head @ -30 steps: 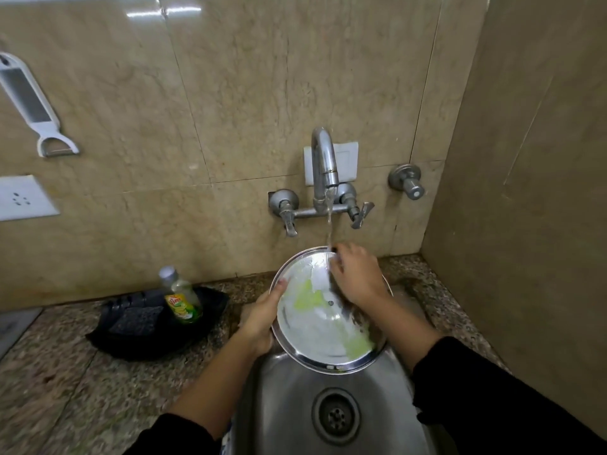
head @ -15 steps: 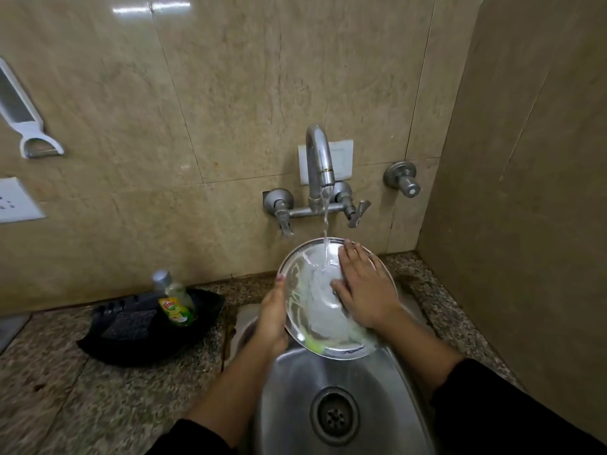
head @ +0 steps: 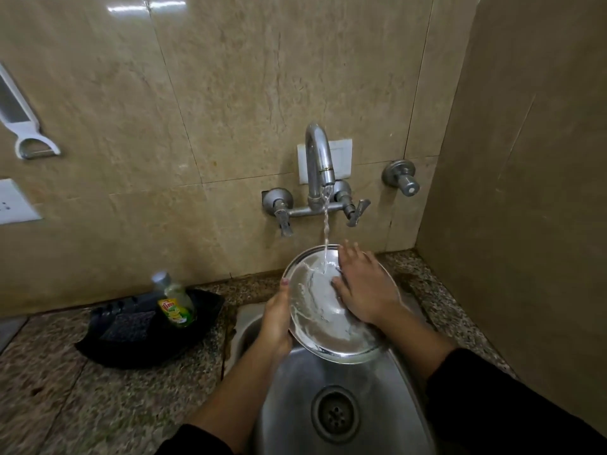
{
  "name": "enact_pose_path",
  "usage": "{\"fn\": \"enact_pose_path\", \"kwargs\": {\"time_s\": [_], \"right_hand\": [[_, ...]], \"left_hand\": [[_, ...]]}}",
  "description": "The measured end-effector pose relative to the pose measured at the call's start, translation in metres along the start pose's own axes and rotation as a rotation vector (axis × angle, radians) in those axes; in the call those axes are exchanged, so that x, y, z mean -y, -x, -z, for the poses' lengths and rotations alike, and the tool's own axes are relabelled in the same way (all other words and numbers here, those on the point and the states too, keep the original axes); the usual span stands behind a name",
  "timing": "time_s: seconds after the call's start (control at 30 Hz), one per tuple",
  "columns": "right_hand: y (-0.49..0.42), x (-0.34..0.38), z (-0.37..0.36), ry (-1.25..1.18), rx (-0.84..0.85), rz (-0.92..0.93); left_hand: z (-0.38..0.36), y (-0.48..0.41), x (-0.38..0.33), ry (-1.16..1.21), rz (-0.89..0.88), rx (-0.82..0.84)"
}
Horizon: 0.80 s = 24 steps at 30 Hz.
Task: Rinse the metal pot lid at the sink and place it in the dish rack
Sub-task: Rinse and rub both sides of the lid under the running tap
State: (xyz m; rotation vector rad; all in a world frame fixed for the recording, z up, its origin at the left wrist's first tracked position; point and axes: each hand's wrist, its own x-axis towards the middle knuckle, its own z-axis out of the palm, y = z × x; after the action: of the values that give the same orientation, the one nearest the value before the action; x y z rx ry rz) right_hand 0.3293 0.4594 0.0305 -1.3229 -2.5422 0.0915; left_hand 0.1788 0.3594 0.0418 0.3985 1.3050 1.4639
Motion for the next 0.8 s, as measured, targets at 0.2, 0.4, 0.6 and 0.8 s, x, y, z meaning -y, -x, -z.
{"fn": "enact_pose_path", "kwargs": {"time_s": [0.2,0.4,0.6,0.8], "right_hand": [[-0.03,0.018,0.002,-0.044,-0.046,0.244],[-0.045,0.04,0.03,-0.174,0.058,0.046],[-0.037,0.026,0.049,-0.688,0.275,0.01],[-0.044,0.014,0.039,-0.661,0.04,-0.158]], "left_hand": [[0.008,0.008,-0.011,-0.093,-0.021,0.101],[0.024,0.006,-0.02,-0.199,-0.095,0.171],[0.026,0.009,-0.022,-0.214,-0.121,0.215],[0.023,0.008,-0.023,-0.144,-0.108,0.197]]}}
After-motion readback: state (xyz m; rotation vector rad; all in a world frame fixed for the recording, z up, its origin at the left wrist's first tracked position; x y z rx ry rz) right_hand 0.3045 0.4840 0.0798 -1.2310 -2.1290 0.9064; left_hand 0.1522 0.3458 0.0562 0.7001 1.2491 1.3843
